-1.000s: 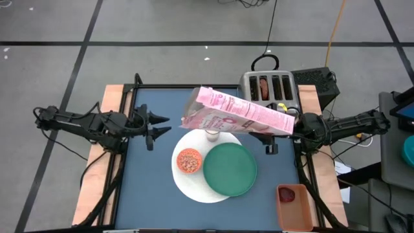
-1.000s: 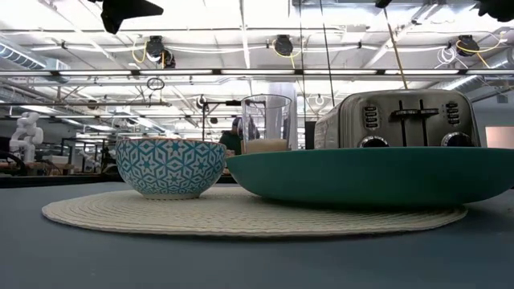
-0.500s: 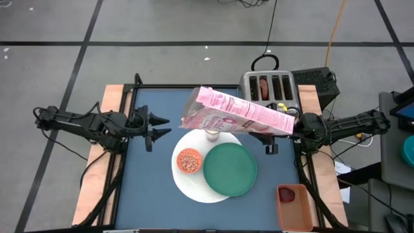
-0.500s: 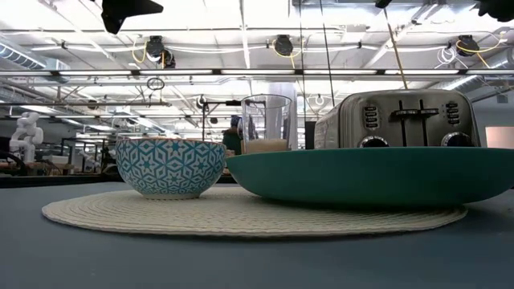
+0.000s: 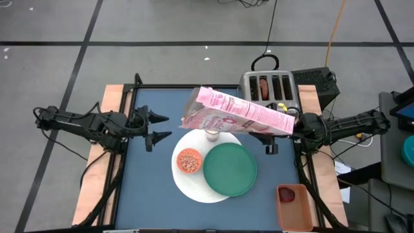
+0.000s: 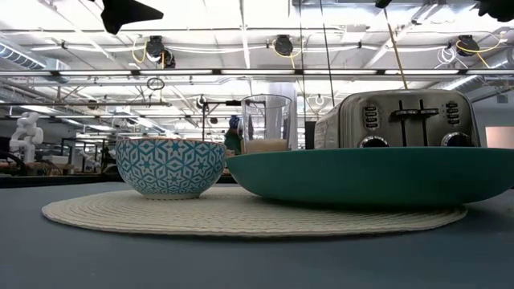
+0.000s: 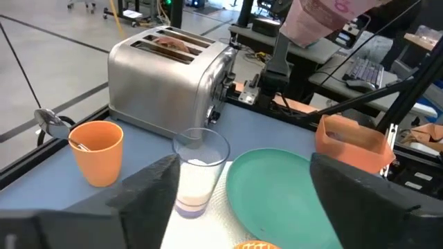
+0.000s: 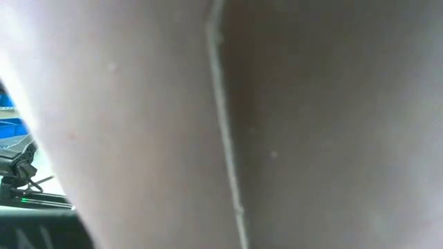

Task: Arrange a breakfast setting
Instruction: Pour the cereal from the cereal box into the orange bowl

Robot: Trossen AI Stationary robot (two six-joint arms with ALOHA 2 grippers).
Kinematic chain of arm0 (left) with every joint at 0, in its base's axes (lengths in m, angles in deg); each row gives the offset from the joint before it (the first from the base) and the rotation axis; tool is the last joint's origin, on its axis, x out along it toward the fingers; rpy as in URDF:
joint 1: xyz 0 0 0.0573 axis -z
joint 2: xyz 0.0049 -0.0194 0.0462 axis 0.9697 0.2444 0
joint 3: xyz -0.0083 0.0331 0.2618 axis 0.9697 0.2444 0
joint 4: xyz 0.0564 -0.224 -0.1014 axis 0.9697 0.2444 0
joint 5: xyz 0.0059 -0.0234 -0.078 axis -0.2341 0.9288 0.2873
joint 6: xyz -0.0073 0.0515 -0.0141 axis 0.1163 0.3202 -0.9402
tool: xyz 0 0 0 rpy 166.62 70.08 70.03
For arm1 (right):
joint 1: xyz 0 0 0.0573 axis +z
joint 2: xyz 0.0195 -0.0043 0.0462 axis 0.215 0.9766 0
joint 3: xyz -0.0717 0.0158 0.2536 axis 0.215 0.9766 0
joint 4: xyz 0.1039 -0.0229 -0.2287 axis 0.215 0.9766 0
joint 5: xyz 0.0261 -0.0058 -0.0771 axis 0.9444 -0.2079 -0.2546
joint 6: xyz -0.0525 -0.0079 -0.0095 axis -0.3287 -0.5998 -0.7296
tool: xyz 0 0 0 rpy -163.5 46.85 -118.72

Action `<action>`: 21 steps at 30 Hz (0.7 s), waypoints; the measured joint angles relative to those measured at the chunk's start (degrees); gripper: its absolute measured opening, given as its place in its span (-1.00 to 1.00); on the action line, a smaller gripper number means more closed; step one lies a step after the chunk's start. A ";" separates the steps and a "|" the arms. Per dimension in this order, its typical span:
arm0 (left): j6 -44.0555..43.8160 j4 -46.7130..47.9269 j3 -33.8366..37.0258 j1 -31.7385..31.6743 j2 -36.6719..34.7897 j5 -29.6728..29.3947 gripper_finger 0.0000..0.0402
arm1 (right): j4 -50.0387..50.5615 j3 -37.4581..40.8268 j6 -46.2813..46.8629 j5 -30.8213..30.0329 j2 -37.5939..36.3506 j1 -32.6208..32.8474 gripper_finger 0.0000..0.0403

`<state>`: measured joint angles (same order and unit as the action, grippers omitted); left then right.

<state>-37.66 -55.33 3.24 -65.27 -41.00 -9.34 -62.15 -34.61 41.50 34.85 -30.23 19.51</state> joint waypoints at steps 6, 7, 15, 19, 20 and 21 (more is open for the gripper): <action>0.51 -0.01 0.00 0.00 0.34 1.00 0.78 | -0.10 0.00 0.00 0.00 0.01 0.00 0.07; 0.89 -0.33 0.00 0.00 0.74 1.01 0.78 | -0.28 0.00 0.00 0.00 0.02 0.00 0.07; 11.36 -11.41 0.00 0.20 8.01 1.28 0.78 | -2.43 0.00 -1.15 0.21 0.40 0.00 0.07; 14.31 -18.67 0.00 0.15 11.61 1.28 0.78 | -3.89 0.00 -1.60 0.25 0.75 0.00 0.07; 14.73 -20.55 0.00 0.15 12.47 1.29 0.78 | -4.03 0.00 -1.60 0.29 0.86 0.00 0.07; 15.23 -22.36 0.00 0.15 13.29 1.29 0.78 | -4.47 0.00 -1.68 0.37 1.15 0.00 0.07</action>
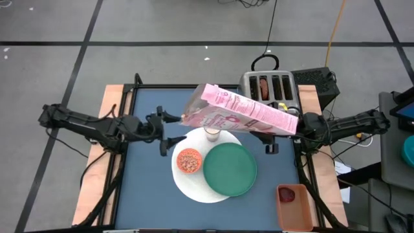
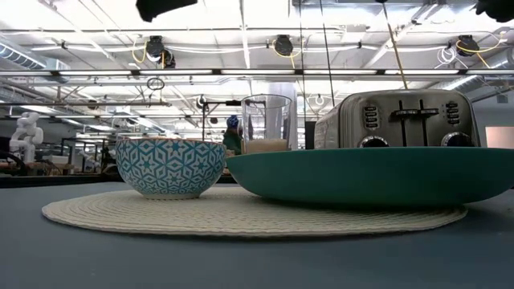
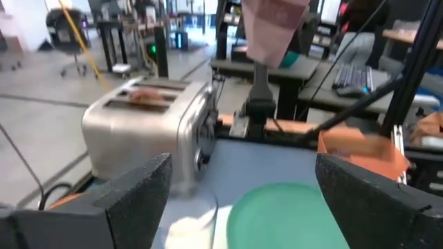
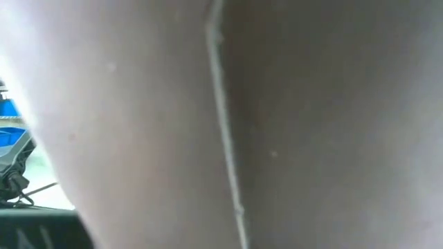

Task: Arrange a breakfast setting
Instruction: Pour the cereal from the cereal box into the orange bowl

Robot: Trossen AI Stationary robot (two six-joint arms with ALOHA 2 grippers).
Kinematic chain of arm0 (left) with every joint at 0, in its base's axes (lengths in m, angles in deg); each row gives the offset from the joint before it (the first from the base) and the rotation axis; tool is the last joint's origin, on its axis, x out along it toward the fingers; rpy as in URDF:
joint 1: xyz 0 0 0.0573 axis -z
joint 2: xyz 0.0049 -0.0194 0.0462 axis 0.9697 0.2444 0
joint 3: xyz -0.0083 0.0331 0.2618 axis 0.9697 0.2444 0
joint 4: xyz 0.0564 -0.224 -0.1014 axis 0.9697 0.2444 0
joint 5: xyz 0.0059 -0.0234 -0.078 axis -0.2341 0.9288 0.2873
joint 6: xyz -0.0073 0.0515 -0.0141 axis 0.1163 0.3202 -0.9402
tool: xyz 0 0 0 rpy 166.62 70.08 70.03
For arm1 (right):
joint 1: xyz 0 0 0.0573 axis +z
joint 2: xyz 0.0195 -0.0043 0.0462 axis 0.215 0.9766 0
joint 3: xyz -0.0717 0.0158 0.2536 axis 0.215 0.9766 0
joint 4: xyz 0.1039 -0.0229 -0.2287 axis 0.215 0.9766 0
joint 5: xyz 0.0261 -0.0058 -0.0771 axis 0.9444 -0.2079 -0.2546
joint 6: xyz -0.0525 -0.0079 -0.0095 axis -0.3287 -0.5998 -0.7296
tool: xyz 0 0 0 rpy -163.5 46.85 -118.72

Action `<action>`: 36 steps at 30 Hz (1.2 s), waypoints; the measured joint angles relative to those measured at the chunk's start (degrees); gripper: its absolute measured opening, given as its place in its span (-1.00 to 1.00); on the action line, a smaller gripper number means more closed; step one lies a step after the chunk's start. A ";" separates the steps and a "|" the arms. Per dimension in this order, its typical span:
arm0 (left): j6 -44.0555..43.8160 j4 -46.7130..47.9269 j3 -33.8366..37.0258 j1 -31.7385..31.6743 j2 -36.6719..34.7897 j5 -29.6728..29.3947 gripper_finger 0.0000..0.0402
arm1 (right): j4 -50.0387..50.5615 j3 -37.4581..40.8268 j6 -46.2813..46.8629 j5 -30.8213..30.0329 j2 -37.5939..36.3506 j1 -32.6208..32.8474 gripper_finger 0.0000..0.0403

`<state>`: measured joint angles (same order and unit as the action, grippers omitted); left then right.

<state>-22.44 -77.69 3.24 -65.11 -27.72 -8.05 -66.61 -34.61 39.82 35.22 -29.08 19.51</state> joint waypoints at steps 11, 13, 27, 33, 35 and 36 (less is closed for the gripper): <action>4.08 -20.40 0.00 0.00 9.46 0.06 0.78 | -8.02 0.00 -1.53 4.03 3.35 0.00 0.07; 5.07 -24.51 0.00 0.00 11.18 0.08 0.78 | -10.05 0.00 -2.36 4.90 4.14 0.04 0.07; 6.04 -48.55 -0.02 -2.78 23.81 7.19 0.78 | -22.91 0.00 -3.98 4.61 11.93 0.00 0.07; 6.04 -50.16 -2.38 -3.90 27.12 9.59 0.78 | -25.86 0.00 -2.56 4.63 15.06 0.00 0.07; 6.40 -50.16 -4.40 -4.32 28.42 12.23 0.78 | -26.76 0.00 -2.47 4.64 15.88 0.00 0.07; 6.47 -50.21 -5.49 -4.52 29.08 13.19 0.78 | -27.53 0.00 -2.41 4.64 16.34 0.00 0.07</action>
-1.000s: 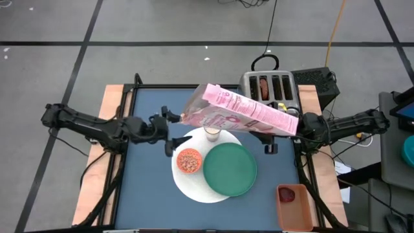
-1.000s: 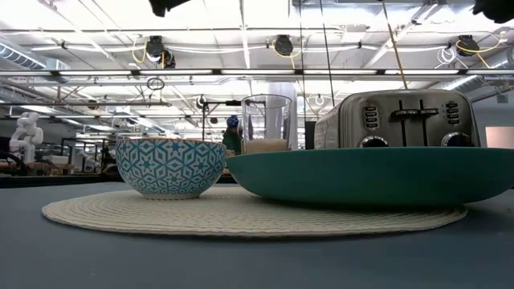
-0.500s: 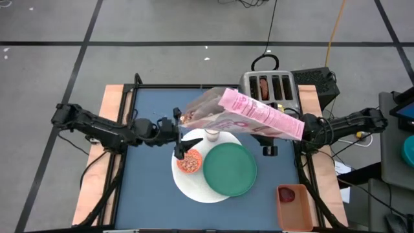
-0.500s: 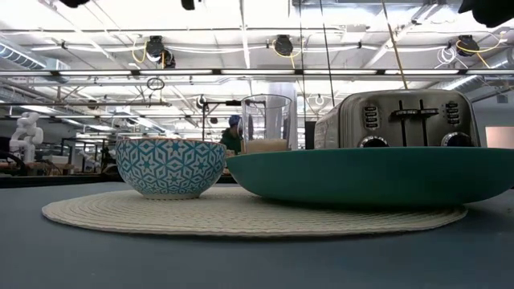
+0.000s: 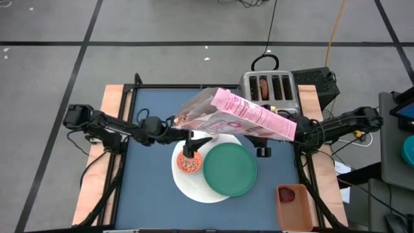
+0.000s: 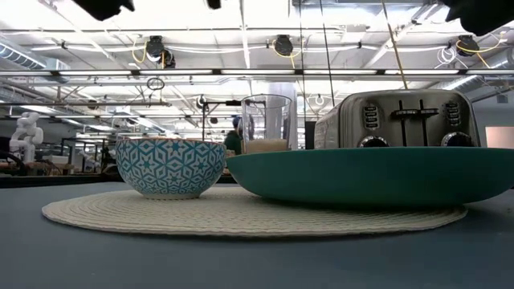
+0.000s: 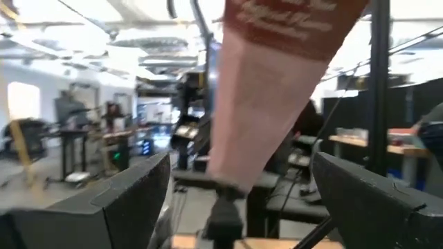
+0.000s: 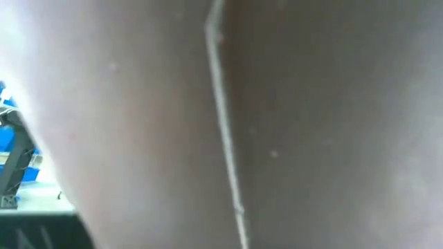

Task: Arrange a breakfast setting
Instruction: Pour the cereal from the cereal box into the orange bowl

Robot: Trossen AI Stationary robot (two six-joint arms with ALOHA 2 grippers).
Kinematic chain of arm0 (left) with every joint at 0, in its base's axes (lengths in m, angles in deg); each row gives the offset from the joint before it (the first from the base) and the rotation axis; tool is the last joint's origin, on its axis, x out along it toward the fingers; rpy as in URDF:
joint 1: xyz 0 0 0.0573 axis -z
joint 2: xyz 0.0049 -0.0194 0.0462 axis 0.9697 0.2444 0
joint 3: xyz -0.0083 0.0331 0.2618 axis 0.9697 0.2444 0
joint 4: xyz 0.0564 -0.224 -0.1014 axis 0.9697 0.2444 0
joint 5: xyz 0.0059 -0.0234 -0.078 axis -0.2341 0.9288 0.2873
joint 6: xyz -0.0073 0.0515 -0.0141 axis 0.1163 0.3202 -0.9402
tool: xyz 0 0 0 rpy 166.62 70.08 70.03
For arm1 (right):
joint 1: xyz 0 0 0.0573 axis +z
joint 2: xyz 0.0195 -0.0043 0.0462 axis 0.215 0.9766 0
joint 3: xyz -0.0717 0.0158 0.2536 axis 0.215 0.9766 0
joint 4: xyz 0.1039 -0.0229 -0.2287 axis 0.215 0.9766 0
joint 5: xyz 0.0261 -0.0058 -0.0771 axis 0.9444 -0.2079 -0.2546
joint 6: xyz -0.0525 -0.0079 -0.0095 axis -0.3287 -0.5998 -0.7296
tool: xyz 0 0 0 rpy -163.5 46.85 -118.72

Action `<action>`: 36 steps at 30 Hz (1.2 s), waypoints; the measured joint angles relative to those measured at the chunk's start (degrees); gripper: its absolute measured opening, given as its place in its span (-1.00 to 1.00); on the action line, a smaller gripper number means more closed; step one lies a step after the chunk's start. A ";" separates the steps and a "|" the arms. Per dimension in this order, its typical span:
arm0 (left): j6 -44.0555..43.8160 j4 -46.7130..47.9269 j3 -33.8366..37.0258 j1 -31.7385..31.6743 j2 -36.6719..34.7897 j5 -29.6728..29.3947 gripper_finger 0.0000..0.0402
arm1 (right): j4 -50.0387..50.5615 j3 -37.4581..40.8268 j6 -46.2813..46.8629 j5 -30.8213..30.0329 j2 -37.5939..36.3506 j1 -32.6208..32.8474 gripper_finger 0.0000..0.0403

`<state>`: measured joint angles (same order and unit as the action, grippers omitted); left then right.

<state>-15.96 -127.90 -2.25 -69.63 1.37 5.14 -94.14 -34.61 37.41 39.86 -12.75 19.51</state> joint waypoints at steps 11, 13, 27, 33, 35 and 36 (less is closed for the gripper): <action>1.01 -0.34 -10.37 -1.78 8.68 6.05 0.78 | -4.01 0.00 -0.01 3.04 1.57 0.01 0.07; 1.85 -2.23 -12.25 -1.78 10.52 7.71 0.78 | -4.42 0.00 -0.26 3.18 1.57 0.02 0.07; 1.22 -21.34 -19.82 -4.16 21.43 14.06 0.78 | -7.56 0.00 -1.66 4.24 1.57 -0.03 0.07; -0.88 -27.75 -19.82 -5.94 24.40 14.50 0.78 | -7.58 0.00 -1.76 3.73 1.57 -0.04 0.07; -1.42 -27.74 -19.82 -6.11 24.53 14.50 0.78 | -7.57 0.00 -2.00 3.73 1.57 -0.07 0.07; -1.99 -27.58 -19.82 -6.13 24.53 14.49 0.78 | -7.55 0.00 -2.18 3.75 1.57 -0.07 0.07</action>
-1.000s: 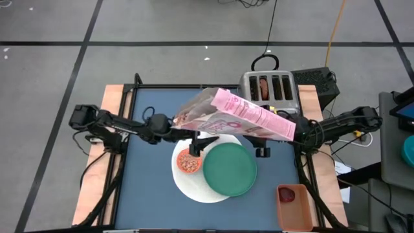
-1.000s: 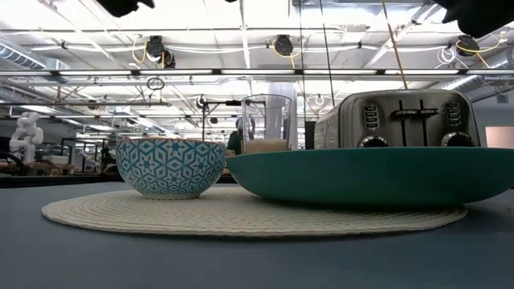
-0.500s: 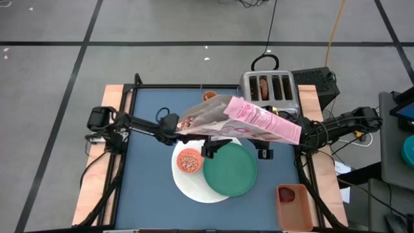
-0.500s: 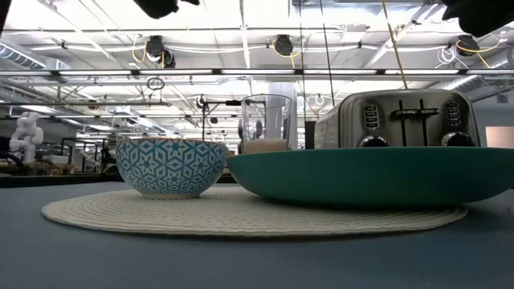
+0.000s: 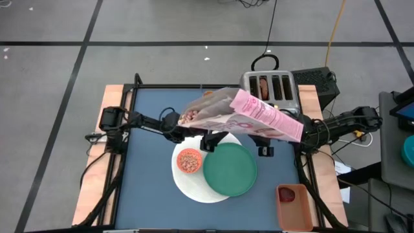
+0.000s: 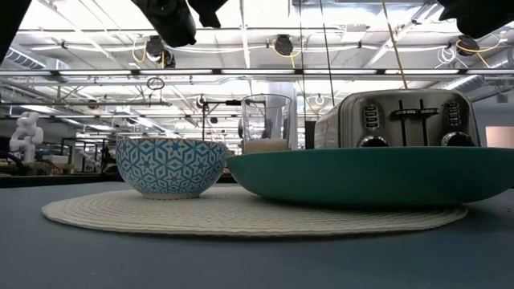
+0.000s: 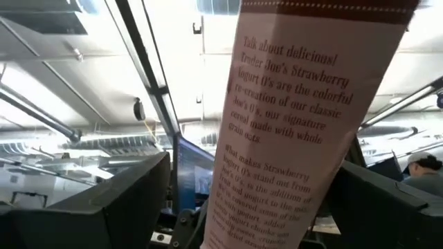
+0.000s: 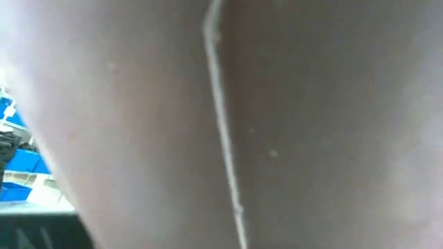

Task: Arrange a breakfast setting
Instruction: Pour the cereal from the cereal box into the orange bowl

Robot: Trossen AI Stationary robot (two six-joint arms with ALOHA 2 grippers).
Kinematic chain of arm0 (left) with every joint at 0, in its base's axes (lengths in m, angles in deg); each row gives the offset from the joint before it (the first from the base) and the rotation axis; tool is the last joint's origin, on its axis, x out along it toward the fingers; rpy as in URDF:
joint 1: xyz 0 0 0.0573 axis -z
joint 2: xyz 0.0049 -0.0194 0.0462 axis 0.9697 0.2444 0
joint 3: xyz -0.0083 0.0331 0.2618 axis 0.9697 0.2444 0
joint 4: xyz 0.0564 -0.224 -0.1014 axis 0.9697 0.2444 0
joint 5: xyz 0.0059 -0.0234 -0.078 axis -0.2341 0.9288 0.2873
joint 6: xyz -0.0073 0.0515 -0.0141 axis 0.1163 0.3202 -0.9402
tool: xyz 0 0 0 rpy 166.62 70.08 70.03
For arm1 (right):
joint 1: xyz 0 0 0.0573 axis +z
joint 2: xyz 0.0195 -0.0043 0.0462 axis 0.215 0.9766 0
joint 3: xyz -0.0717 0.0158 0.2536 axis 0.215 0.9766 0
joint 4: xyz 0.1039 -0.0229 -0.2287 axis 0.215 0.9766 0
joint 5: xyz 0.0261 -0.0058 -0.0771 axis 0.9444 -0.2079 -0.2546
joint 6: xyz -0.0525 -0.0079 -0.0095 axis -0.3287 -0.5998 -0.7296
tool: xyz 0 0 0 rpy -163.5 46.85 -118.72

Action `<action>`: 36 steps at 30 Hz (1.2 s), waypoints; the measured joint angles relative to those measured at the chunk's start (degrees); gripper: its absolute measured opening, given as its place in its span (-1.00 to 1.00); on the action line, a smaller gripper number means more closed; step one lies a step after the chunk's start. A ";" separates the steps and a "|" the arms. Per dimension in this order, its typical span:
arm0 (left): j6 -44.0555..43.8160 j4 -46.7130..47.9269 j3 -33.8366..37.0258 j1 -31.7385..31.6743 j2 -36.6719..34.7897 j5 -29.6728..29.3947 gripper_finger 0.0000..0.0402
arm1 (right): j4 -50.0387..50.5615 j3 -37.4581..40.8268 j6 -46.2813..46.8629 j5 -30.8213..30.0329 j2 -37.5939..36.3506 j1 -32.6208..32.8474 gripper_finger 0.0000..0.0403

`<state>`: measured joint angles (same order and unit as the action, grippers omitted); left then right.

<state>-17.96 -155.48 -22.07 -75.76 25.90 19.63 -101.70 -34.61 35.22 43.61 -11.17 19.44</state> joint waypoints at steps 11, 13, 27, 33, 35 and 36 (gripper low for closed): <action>0.08 -0.48 0.00 -0.06 0.00 -0.38 0.78 | 1.73 -0.11 -0.78 -1.85 -0.09 0.07 0.07; 0.09 -0.48 0.00 -0.13 0.00 -0.64 0.78 | 2.79 -0.11 -0.67 -3.07 -0.06 0.07 0.07; 3.80 -0.61 0.00 -0.13 0.00 -1.02 0.78 | 5.33 -0.07 2.21 -9.90 0.04 0.09 0.07; 4.43 -0.81 0.00 -0.13 -0.03 -0.95 0.78 | 6.25 -0.04 2.08 -10.01 0.04 0.07 0.07; 4.40 -0.86 0.00 -0.11 -0.04 -0.94 0.78 | 6.26 -0.02 1.67 -9.99 0.04 0.09 0.07; 4.36 -0.87 0.00 -0.11 -0.04 -0.93 0.78 | 6.28 -0.02 1.32 -10.00 0.04 0.09 0.07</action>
<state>-13.60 -156.35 -22.07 -75.87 25.86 18.70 -95.41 -34.63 36.54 33.61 -11.13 19.53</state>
